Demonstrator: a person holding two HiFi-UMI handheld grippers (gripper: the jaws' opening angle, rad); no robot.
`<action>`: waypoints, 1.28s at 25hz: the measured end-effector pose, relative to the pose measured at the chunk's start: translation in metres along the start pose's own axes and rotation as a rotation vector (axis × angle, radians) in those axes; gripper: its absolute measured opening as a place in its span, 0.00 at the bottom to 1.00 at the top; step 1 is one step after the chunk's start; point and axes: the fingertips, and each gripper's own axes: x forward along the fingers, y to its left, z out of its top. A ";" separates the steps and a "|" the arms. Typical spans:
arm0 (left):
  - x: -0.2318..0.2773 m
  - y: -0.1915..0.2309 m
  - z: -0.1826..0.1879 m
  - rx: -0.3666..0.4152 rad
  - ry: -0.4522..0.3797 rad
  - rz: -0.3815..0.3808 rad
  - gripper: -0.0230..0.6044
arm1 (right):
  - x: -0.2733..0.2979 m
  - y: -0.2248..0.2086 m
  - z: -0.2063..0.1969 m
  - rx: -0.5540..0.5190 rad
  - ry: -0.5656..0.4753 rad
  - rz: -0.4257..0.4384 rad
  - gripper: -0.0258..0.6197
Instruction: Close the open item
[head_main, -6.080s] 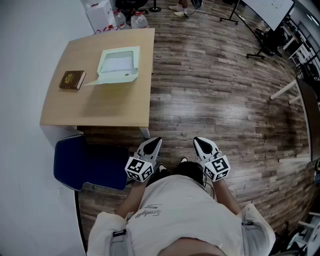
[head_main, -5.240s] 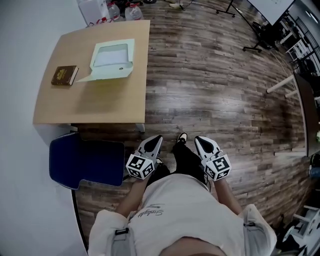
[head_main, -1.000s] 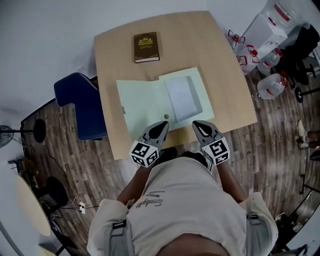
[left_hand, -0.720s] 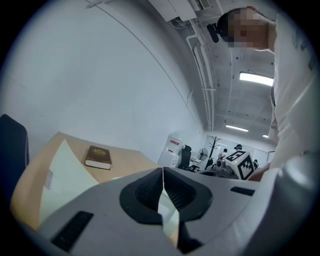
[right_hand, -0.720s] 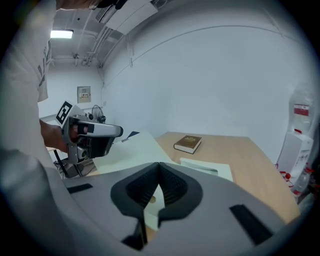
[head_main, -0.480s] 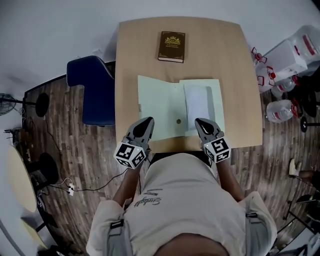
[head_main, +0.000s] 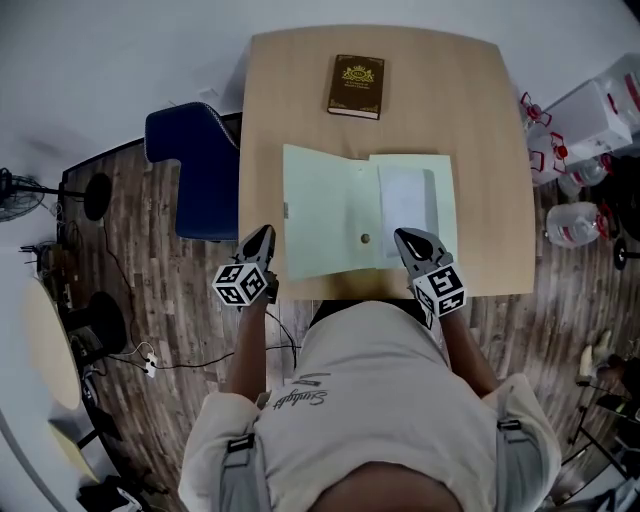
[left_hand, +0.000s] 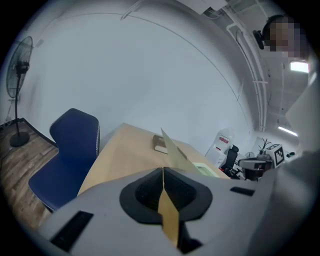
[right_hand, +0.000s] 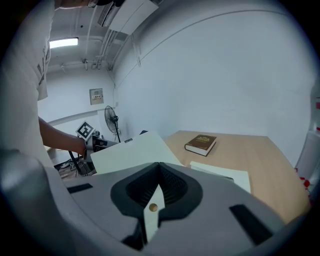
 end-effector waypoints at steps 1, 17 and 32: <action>0.006 0.002 -0.006 0.005 0.007 -0.016 0.06 | -0.001 -0.003 -0.002 0.011 0.004 -0.009 0.03; 0.057 -0.077 -0.002 -0.004 -0.043 -0.241 0.06 | -0.046 -0.030 -0.025 0.089 0.009 -0.123 0.02; 0.105 -0.170 -0.011 0.031 0.036 -0.291 0.06 | -0.080 -0.070 -0.030 0.111 -0.037 -0.136 0.02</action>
